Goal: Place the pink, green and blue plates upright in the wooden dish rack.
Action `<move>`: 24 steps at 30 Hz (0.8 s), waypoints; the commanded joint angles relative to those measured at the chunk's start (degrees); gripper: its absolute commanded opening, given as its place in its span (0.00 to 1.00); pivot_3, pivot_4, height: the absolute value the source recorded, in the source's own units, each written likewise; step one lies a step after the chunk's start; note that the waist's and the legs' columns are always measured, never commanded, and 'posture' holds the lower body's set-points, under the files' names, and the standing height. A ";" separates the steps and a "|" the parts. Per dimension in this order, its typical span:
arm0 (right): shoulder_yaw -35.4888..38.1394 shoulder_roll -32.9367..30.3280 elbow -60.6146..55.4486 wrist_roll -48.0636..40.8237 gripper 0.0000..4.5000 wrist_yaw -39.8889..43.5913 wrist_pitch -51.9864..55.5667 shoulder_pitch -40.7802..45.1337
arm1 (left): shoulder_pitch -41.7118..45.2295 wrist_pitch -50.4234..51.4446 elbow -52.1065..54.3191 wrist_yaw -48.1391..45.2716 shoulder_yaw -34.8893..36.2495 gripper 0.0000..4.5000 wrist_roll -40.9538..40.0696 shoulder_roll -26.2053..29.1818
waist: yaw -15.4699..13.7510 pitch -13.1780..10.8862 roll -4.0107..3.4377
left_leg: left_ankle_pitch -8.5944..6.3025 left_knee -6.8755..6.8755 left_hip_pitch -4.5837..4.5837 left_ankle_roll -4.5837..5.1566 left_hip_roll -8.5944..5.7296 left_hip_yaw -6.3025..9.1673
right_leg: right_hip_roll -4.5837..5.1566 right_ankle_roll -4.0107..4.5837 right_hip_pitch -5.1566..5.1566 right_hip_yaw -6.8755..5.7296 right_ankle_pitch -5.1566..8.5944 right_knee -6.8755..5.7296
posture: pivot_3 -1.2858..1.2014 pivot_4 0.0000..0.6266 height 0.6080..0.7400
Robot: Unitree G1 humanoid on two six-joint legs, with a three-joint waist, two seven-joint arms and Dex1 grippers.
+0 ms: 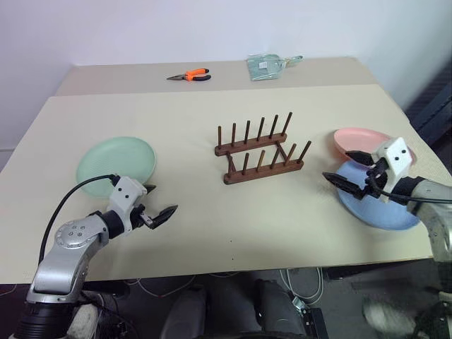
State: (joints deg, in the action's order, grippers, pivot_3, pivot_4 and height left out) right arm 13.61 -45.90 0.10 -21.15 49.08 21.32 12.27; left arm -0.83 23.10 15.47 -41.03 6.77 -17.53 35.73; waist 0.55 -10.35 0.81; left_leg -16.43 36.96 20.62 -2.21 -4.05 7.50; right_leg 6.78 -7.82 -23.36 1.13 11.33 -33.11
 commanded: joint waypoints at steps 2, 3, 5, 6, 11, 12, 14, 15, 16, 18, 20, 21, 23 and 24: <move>-0.14 0.84 0.04 1.40 0.98 -1.70 -2.79 3.16 | 0.95 -0.40 2.69 0.83 -0.62 1.00 0.09 -0.46 | 0.02 -0.01 -0.01 | 0.00 0.00 -0.01 0.00 0.00 -0.01 | 0.01 0.00 0.00 0.00 0.00 0.00 | 0.52 0.24 1.00; -0.35 0.93 0.41 1.85 0.98 -2.00 -3.17 3.42 | 1.08 -0.26 2.95 1.02 -1.01 1.00 0.23 -0.59 | 0.02 -0.01 -0.01 | 0.00 0.00 -0.01 0.00 -0.01 0.00 | 0.00 0.00 -0.01 0.00 0.00 0.00 | 0.52 0.24 1.00; -0.47 0.72 0.53 1.63 0.98 -1.78 -2.49 3.58 | 1.88 0.05 3.39 0.84 -2.03 1.00 0.25 -0.68 | -0.02 -0.01 -0.01 | 0.00 -0.01 0.00 0.00 0.00 0.01 | -0.01 0.00 -0.01 -0.02 0.00 0.00 | 0.52 0.24 1.00; -0.44 0.48 0.12 0.97 0.98 -1.26 -1.41 3.44 | 2.68 0.72 3.34 0.52 -2.41 1.00 -0.35 -0.88 | -0.11 -0.01 -0.01 | 0.00 -0.01 0.01 0.00 -0.01 0.01 | 0.00 0.00 -0.01 -0.02 -0.01 0.00 | 0.52 0.24 1.00; -0.73 0.08 -8.80 -1.03 0.98 -0.34 2.78 -1.60 | 11.99 3.10 -2.95 -3.82 -9.56 1.00 0.29 -2.11 | -0.64 -0.01 -0.02 | 0.00 0.02 0.03 0.00 -0.04 0.03 | -0.01 0.00 0.00 -0.02 -0.01 0.00 | 0.52 0.24 1.00; -0.67 0.35 -11.50 -1.55 0.98 -0.59 3.66 -3.25 | 15.41 2.32 -6.31 -4.90 -12.36 1.00 1.87 -3.10 | -1.27 0.00 -0.04 | 0.00 0.02 0.02 0.00 -0.05 0.03 | -0.01 -0.01 0.00 -0.02 -0.01 -0.01 | 0.52 0.24 1.00; -0.43 1.06 -15.93 -2.18 0.98 -1.74 5.09 -5.94 | 20.67 0.18 -12.60 -6.86 -16.56 1.00 4.45 -5.04 | -1.38 0.00 -0.04 | 0.01 0.10 0.06 0.01 -0.07 0.05 | -0.05 -0.01 0.00 -0.06 -0.01 -0.01 | 0.52 0.24 1.00; -0.36 1.46 -17.63 -2.21 0.98 -2.53 5.60 -6.91 | 22.39 -0.90 -15.10 -7.80 -17.92 1.00 5.28 -5.74 | -1.36 0.00 -0.03 | 0.01 0.10 0.05 0.01 -0.08 0.04 | -0.03 -0.02 0.03 -0.05 -0.01 -0.01 | 0.52 0.24 1.00; -0.12 2.21 -19.78 -2.51 0.98 -3.73 6.33 -8.26 | 25.43 -2.49 -19.69 -8.75 -19.93 1.00 6.61 -7.57 | -1.26 -0.01 0.01 | 0.01 0.10 0.04 0.01 -0.09 0.03 | -0.03 -0.03 0.05 -0.04 -0.01 0.00 | 0.52 0.24 1.00; 0.36 3.51 -23.67 -3.04 0.98 -5.70 7.56 -10.78 | 30.50 -5.02 -27.82 -10.40 -22.34 1.00 7.86 -11.38 | -1.38 -0.02 0.05 | 0.01 0.09 0.05 0.01 -0.09 0.02 | -0.03 -0.04 0.04 -0.04 -0.02 0.01 | 0.52 0.24 1.00; 0.67 4.31 -26.43 -3.25 0.98 -7.14 8.45 -12.51 | 33.56 -7.04 -33.57 -11.55 -23.01 1.00 8.62 -13.79 | -1.36 -0.05 0.10 | 0.01 0.10 0.10 0.01 -0.08 0.05 | -0.04 -0.17 -0.01 -0.07 -0.09 0.01 | 0.52 0.24 1.00; 0.56 4.93 -28.24 -3.07 0.98 -8.41 8.96 -13.47 | 35.37 -8.46 -37.36 -11.96 -23.25 1.00 9.26 -15.03 | -1.35 -0.05 0.11 | 0.01 0.09 0.09 0.01 -0.09 0.05 | -0.03 -0.19 0.00 -0.07 -0.10 0.01 | 0.52 0.24 1.00; 1.66 5.78 -31.43 -3.20 0.98 -10.35 9.97 -15.92 | 40.12 -11.98 -47.09 -10.66 -24.32 1.00 11.66 -19.27 | -1.47 -0.03 0.10 | 0.01 0.09 0.08 0.01 -0.08 0.04 | -0.03 -0.20 -0.01 -0.07 -0.10 0.02 | 0.52 0.24 1.00; 1.79 6.07 -32.65 -3.24 0.98 -11.18 10.46 -16.69 | 41.23 -13.45 -49.96 -10.49 -24.37 1.00 12.39 -20.29 | -1.55 -0.02 0.13 | 0.01 0.11 0.07 0.01 -0.09 0.05 | -0.02 -0.21 0.03 -0.07 -0.09 0.02 | 0.52 0.24 1.00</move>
State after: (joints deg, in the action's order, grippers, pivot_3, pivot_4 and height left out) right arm 13.27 -40.23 -28.49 -23.51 39.59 31.33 -3.92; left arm 39.63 11.94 -29.26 -52.00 -16.49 -7.17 16.56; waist -1.00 -10.37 0.93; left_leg -16.42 37.10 20.70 -2.20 -4.15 7.56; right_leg 6.76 -8.04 -23.31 1.03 11.24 -33.09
